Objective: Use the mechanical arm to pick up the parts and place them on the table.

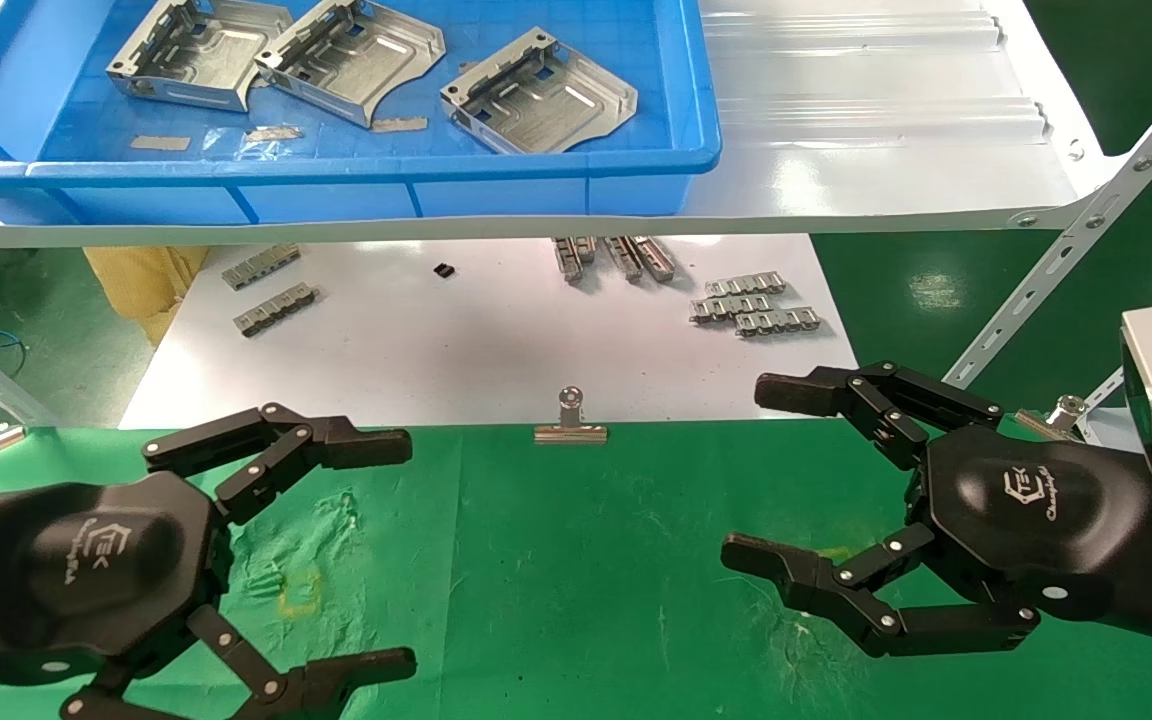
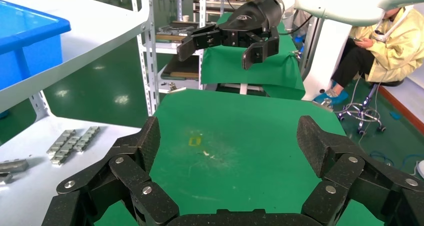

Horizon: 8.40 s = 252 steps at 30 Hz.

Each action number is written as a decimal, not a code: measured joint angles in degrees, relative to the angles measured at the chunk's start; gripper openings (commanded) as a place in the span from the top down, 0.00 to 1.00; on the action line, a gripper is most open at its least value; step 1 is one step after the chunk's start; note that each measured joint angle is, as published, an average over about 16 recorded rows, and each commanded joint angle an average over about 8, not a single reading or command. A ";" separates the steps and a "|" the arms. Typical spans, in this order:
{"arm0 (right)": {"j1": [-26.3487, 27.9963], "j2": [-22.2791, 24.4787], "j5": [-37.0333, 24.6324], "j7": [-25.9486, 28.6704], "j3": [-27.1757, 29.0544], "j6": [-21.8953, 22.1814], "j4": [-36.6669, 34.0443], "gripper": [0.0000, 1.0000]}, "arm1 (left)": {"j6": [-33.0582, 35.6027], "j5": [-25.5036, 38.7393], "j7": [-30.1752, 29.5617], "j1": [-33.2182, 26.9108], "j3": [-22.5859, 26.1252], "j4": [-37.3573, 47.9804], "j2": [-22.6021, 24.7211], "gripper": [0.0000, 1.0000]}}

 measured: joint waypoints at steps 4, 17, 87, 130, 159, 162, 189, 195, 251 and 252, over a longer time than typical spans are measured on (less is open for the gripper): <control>0.00 0.00 0.00 0.00 0.00 0.00 0.00 0.00 | 0.00 0.00 0.00 0.00 0.00 0.00 0.00 0.00; 0.00 0.00 0.00 0.00 0.00 0.00 0.00 0.00 | 0.00 0.00 0.00 0.00 0.00 0.00 0.00 0.00; 0.00 0.00 0.00 0.00 0.00 0.00 0.00 1.00 | -23.76 36.24 12.23 -57.07 18.11 66.52 38.66 1.00; 0.00 0.00 0.00 0.00 0.00 0.00 0.00 1.00 | -25.97 36.08 14.70 -58.32 18.07 72.00 39.98 1.00; 0.00 0.00 0.00 0.00 0.00 0.00 0.00 1.00 | 4.67 25.34 24.01 -57.49 12.88 63.53 23.97 1.00; 0.00 0.00 0.00 0.00 0.00 0.00 0.00 1.00 | 5.95 23.19 24.65 -55.18 13.54 59.10 21.63 1.00; 0.00 0.00 0.00 0.00 0.00 0.00 0.00 1.00 | 4.91 14.85 35.56 -36.42 38.66 26.72 2.40 1.00; 0.00 0.00 0.00 0.00 0.00 0.00 0.00 1.00 | 3.35 17.69 39.30 -35.88 42.76 30.73 4.04 1.00; 0.00 0.00 0.00 0.00 0.00 0.00 0.00 1.00 | -10.26 25.36 42.72 -33.35 45.82 38.46 7.74 0.00; 0.00 0.00 0.00 0.00 0.00 0.00 0.00 1.00 | -10.17 25.17 42.52 -33.39 45.73 38.28 7.62 0.00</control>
